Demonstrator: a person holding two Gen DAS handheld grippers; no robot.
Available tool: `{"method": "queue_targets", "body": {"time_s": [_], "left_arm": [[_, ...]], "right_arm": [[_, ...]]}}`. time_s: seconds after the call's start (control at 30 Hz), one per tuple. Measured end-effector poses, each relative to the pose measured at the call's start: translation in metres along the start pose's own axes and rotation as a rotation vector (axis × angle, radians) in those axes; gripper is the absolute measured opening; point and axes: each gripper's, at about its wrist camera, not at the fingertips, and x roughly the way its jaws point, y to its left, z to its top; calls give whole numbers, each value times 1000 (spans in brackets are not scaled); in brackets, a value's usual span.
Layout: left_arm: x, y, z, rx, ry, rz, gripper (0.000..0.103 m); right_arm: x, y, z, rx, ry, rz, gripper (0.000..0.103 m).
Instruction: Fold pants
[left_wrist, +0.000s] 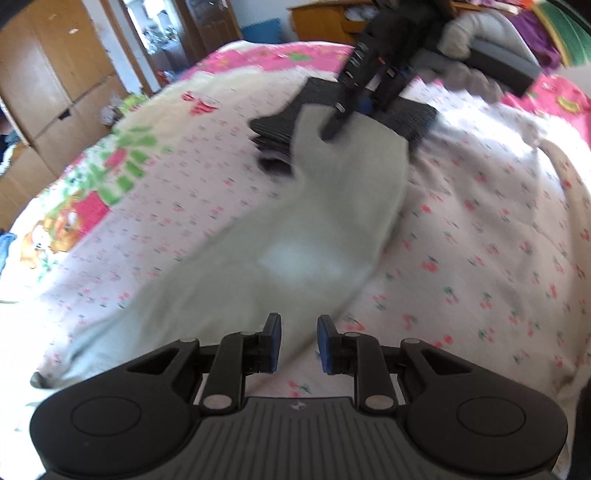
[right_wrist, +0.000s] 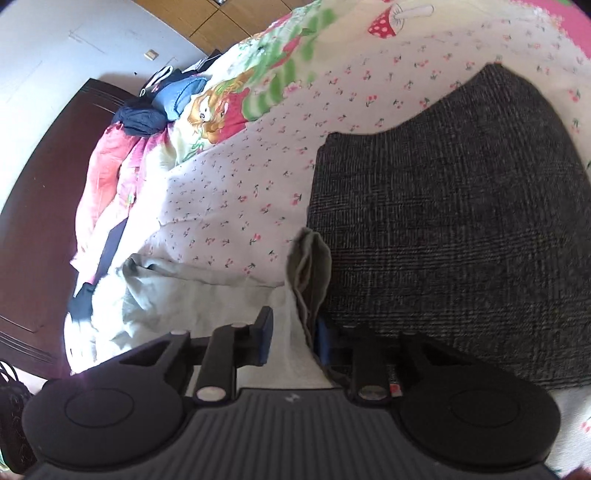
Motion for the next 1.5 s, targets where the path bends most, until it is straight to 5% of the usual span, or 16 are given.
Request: {"method": "queue_targets", "body": {"time_s": [0.13,0.17,0.33,0.47,0.57,0.63,0.7,0.93,1.07,1.2,1.37,1.5], "left_arm": [[21,7,7,12,4,65,37],[30,9,7,11,16,79,37],[67,14,8,-3,87,57,37],[67,-1,32,4,-7,-14,36],[73,-21,50,19,-50,-74,36],[76,-29,52,31,-32,-96,36],[64,-24,46,21,-28,-90,36],[-12,45,-22,-65,59,67,37],[-42,104,-66,-114,61,200,37],[-38,166,-112,-161,32,253,37],[-23,222,-170,-183,64,295,37],[-22,251,-206,-250,127,340,37]], "right_arm": [[31,5,-1,-24,22,-73,23],[35,6,-2,-12,20,-105,5],[-7,3,0,144,-48,-64,3],[-60,8,3,170,-141,-69,3],[-71,0,9,142,-161,-158,3],[-54,-15,10,146,-93,-280,7],[-49,-19,7,136,-55,-350,10],[-107,34,-5,55,-299,-410,11],[-41,116,2,-95,-213,-177,11],[100,187,20,-106,-31,103,11],[243,219,42,-35,119,226,12],[282,228,38,-94,265,243,12]]}}
